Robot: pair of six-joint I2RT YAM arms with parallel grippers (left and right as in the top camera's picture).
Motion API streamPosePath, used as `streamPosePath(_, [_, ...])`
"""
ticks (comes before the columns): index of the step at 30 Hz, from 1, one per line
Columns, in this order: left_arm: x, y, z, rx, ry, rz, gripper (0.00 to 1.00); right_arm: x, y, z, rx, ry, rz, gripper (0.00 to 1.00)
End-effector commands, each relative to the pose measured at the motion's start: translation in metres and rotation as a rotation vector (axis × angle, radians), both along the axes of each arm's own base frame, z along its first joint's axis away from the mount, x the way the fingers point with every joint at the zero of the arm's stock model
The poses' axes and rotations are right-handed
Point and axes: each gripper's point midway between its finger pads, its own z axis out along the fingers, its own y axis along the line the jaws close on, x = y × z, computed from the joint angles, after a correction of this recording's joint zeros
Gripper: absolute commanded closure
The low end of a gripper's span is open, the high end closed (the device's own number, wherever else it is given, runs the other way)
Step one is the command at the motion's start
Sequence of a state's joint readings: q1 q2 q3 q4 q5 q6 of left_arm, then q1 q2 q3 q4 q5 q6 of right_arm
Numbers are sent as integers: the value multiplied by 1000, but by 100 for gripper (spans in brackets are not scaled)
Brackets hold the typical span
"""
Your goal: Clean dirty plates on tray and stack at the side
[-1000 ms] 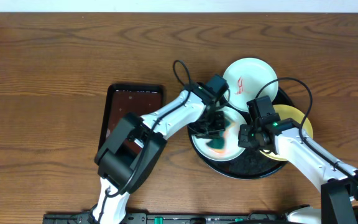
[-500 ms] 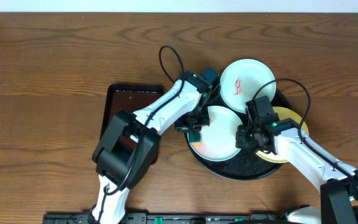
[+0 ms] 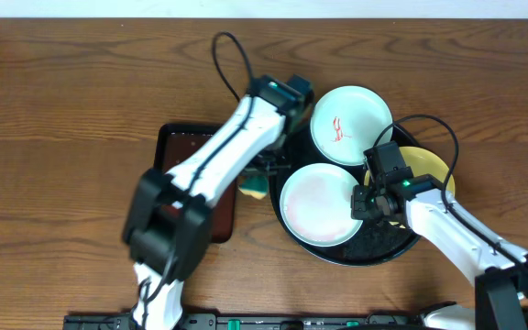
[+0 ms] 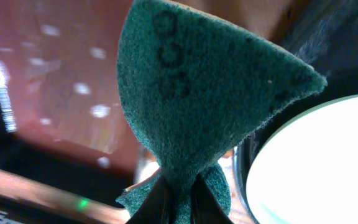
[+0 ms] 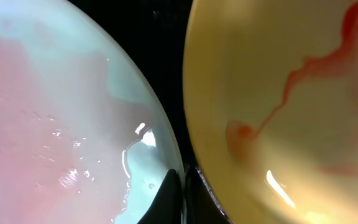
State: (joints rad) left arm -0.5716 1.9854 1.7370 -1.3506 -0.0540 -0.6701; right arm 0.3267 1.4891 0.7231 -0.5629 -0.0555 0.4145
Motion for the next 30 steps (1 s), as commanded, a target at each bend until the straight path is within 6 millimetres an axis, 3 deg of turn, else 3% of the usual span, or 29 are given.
streamPosePath(1, [12, 38, 60, 3, -166, 45, 93, 14, 2, 24, -7, -94, 57, 99])
streamPosePath(3, [12, 62, 78, 11, -209, 84, 93, 17, 3, 35, -7, -131, 91, 99])
streamPosePath(6, [7, 92, 89, 12, -228, 124, 93, 23, 5, 56, -6, -190, 133, 99])
streamPosePath(10, [-5, 125, 78, 9, -181, 192, 93, 32, 1, 89, -31, -273, 152, 99])
streamPosePath(15, [-12, 121, 33, -157, -78, 164, 93, 44, -8, 133, -100, -363, 164, 99])
streamPosePath(19, [-18, 133, 3, -162, -46, 180, 93, 45, -17, 157, -155, -375, 172, 99])
streamPosePath(24, [-20, 135, -15, -183, -36, 151, 93, 47, -31, 171, -325, -406, 211, 99])
streamPosePath(30, [-17, 132, -22, -201, -50, 139, 92, 39, -13, 185, -481, -460, 315, 99])
